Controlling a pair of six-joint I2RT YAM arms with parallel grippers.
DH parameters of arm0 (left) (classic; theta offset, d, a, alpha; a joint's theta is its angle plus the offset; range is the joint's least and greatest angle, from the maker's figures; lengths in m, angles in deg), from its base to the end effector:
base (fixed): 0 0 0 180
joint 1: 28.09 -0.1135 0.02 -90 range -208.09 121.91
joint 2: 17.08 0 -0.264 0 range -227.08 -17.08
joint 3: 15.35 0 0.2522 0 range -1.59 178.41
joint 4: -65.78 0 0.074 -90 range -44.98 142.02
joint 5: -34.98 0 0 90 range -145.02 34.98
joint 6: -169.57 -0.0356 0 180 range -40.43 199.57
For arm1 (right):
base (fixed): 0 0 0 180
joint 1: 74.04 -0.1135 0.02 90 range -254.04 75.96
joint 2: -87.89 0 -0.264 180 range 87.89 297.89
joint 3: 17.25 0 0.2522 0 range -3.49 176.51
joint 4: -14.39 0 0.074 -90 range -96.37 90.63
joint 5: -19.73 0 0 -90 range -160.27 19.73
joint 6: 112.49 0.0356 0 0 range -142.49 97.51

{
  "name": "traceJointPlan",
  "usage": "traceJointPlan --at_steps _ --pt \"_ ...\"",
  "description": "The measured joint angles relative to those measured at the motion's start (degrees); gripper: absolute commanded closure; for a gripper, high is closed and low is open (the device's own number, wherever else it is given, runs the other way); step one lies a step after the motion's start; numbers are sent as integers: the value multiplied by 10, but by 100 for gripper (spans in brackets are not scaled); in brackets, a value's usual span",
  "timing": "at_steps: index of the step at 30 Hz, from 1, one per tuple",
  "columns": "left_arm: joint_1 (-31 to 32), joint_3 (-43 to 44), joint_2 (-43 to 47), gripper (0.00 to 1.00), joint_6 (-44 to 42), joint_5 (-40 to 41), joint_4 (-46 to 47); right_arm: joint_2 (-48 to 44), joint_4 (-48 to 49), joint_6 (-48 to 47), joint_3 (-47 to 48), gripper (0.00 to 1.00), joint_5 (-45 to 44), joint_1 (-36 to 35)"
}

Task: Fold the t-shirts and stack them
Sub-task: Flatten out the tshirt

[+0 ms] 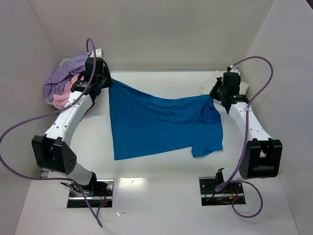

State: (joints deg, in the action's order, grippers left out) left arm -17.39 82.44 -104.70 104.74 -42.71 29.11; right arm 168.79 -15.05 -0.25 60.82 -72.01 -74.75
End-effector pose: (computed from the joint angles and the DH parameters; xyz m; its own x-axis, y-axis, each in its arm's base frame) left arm 0.3499 -0.0584 0.3733 -0.3942 -0.3484 -0.8504 -0.1920 0.9362 -0.2945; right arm 0.3228 0.0029 0.3032 -0.4891 0.3723 -0.7888 0.2144 0.9279 0.3050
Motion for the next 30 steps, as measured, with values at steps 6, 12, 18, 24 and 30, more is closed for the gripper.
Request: traceJointPlan --at_steps 6,12,18,24,30 --pt "-7 29 23 100 -17 11 -17 -16 -11 3 16 100 -5 0" --pt "-32 36 46 100 -31 13 -37 -79 -42 4 26 100 -23 7" --pt "-42 95 47 100 -54 20 -54 -106 -67 4 83 100 -6 20" --pt "-42 85 56 100 -58 10 -56 -221 -100 21 -23 100 52 20" --pt "-42 39 52 100 -58 -8 -66 -284 -120 122 -219 80 167 -13"
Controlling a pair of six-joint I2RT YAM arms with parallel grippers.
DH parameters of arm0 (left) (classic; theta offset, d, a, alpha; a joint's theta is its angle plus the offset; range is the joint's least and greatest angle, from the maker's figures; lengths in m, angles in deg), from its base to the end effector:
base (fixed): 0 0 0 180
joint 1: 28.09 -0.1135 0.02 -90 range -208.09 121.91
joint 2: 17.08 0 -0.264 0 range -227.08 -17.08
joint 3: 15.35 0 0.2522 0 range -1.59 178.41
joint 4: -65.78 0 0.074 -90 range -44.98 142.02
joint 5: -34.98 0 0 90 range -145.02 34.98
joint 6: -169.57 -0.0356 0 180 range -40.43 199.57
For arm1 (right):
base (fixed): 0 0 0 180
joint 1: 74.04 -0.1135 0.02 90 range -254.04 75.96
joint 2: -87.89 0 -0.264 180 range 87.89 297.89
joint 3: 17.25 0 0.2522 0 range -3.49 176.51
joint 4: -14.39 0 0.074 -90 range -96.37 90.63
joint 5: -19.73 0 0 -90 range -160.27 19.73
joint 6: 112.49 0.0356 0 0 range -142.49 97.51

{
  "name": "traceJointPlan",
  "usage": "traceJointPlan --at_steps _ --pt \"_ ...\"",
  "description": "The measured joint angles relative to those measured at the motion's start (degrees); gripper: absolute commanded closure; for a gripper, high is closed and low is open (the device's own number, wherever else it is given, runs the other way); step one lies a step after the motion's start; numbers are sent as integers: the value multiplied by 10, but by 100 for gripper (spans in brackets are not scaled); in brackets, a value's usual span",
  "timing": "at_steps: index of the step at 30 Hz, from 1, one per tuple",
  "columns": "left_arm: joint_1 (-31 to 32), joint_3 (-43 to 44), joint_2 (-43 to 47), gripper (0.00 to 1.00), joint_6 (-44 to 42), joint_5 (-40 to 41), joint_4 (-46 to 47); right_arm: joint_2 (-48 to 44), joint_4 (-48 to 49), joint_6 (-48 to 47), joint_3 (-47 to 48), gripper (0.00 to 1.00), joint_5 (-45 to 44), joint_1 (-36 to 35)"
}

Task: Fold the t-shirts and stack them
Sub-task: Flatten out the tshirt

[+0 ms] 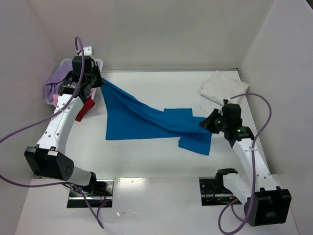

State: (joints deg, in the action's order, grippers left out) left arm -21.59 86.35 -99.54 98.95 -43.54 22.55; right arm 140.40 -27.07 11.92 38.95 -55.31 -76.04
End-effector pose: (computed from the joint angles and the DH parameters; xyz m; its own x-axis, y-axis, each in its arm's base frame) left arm 0.3217 -0.0295 0.4141 -0.3579 -0.2865 -0.8887 -0.1998 0.9532 -0.2268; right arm 0.1962 0.0160 0.2728 -0.6393 0.5240 -0.5628 0.1499 0.8028 0.5772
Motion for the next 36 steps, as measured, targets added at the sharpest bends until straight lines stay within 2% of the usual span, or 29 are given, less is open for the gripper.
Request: traceJointPlan --at_steps 2,3,7,14,25,26,30,34,36 --pt "0 -6 -4 100 0 -3 -1 -1 -18 18 -23 61 20 -25" --pt "0 -8 -7 100 0 -4 -2 -1 -28 24 -24 38 27 -37" --pt "0 -10 -17 100 0 -12 -1 -2 -37 28 -6 0 26 -51" --pt "0 -11 -19 100 0 -20 0 52 -20 21 47 0 0 -54" --pt "0 -30 -24 100 0 -24 4 160 3 28 9 0 -77 -76" --pt "0 -30 -26 100 0 -24 4 161 6 31 2 4 -82 -76" --pt "0 -33 -29 100 0 -24 7 177 25 34 -1 12 -87 -76" --pt "0 -37 -30 100 0 -24 7 202 55 35 -4 27 -84 -77" --pt "0 -36 -31 100 0 -24 7 209 66 35 -6 27 -83 -77"
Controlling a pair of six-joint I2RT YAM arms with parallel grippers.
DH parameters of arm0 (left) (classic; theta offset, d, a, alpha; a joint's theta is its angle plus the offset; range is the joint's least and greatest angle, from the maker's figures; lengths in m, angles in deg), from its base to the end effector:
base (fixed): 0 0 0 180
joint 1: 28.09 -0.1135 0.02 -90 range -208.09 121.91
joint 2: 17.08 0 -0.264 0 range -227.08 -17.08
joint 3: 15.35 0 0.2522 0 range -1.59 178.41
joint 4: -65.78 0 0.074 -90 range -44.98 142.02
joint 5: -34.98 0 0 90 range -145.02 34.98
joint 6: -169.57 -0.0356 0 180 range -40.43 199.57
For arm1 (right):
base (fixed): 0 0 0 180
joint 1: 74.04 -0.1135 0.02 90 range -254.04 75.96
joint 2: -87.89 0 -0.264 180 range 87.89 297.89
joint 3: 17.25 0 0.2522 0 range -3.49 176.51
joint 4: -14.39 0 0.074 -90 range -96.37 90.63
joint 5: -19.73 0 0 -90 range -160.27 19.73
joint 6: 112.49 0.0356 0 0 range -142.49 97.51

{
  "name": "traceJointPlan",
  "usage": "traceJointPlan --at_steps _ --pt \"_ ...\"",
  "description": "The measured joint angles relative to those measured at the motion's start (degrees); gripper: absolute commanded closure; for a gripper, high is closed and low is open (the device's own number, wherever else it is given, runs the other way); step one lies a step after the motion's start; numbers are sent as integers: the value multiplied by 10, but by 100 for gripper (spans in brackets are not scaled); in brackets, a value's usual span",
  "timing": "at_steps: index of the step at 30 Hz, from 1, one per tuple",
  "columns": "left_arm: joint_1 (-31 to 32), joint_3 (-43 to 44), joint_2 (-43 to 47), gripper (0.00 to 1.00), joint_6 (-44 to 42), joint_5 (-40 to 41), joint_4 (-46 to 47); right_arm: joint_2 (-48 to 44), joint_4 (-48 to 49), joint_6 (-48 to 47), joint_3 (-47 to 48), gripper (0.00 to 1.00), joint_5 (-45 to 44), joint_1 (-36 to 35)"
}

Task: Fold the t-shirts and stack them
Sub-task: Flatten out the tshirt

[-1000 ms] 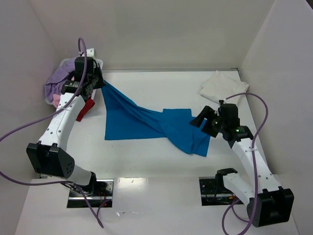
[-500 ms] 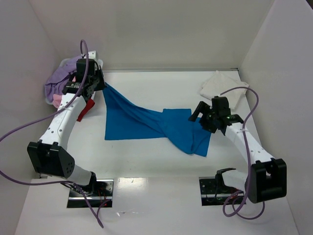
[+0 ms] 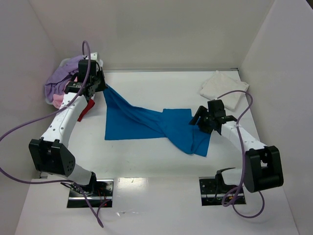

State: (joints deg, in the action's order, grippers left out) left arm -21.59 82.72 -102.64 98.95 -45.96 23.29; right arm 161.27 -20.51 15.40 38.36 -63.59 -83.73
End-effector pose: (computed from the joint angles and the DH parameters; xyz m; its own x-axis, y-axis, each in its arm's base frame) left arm 0.3388 -0.0330 0.3768 -0.4605 -0.2773 -0.8432 -0.1871 0.9589 -0.2132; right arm 0.2467 0.0463 0.2025 -0.7640 0.4884 -0.4218 0.2946 0.8455 0.4454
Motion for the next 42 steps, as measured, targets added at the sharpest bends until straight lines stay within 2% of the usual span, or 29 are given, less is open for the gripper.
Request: traceJointPlan --at_steps 9,14,18,22,23,26,27,33,42 --pt "0 0 -3 100 0 0 0 42 33 0 -11 30 1 -12" --pt "0 0 -7 100 0 0 0 67 55 2 -11 39 1 -17" --pt "0 0 -7 100 0 0 0 82 65 2 -10 41 1 -21" --pt "0 0 -7 100 0 0 0 110 75 2 -6 47 -4 -32" --pt "0 -1 -7 100 0 0 0 116 76 2 -6 49 -5 -33" --pt "0 -1 -7 100 0 0 0 125 76 3 -6 63 -7 -35" --pt "0 -1 -7 100 0 0 0 125 76 2 -6 72 -9 -35" --pt "0 -1 -10 100 0 0 0 125 76 2 4 100 -20 -36" --pt "0 -1 -16 100 0 0 0 79 33 7 56 100 -39 -36"
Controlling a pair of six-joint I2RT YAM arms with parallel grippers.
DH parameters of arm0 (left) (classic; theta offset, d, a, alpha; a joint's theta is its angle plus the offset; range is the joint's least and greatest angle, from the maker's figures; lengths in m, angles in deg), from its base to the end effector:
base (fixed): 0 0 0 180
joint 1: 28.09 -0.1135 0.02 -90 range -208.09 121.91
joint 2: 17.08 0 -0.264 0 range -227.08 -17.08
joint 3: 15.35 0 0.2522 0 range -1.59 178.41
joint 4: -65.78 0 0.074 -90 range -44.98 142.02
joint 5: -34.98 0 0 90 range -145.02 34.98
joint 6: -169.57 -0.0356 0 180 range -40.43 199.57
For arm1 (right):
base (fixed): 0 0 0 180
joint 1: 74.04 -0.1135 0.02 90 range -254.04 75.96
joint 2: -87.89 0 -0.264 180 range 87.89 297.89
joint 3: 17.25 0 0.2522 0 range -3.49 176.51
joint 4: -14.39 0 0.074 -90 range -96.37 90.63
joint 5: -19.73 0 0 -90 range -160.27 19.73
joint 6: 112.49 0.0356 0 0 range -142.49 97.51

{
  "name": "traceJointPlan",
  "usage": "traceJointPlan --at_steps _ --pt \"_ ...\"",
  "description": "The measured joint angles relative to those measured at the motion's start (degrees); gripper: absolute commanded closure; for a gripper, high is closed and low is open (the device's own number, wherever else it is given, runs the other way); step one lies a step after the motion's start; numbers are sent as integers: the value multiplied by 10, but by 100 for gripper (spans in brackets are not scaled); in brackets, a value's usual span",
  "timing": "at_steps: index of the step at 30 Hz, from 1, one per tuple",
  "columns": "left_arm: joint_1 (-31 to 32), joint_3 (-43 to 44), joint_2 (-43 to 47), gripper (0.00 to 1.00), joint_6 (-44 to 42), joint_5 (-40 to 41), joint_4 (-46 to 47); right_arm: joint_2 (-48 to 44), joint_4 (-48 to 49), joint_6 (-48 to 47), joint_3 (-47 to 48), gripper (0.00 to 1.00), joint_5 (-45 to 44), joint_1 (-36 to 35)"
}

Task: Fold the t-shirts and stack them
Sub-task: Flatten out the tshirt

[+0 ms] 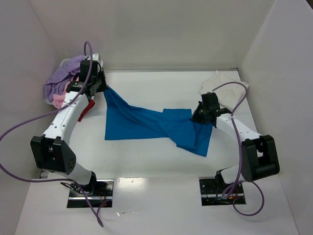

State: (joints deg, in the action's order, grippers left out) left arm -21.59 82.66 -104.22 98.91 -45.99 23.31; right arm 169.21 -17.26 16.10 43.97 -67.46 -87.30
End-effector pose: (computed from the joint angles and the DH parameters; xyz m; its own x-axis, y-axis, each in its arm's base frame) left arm 0.3459 -0.0338 0.3675 -0.4843 -0.2740 -0.8309 -0.1922 0.9598 -0.2045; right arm 0.2768 0.0670 0.2018 -0.7588 0.4612 -0.4599 0.2746 0.8668 0.4162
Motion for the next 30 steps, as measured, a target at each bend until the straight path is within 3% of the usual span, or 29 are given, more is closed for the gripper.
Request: traceJointPlan --at_steps 7,18,25,30 --pt "-6 34 -2 100 -10 -5 -14 -22 -42 -22 193 100 -27 3" --pt "-21 205 4 100 -30 -7 -48 9 -87 -93 503 100 -51 76" --pt "-27 228 71 100 -31 12 -77 -44 -109 -126 535 100 -68 92" --pt "-27 221 156 100 -29 17 -90 -133 -126 -139 525 100 -85 93"
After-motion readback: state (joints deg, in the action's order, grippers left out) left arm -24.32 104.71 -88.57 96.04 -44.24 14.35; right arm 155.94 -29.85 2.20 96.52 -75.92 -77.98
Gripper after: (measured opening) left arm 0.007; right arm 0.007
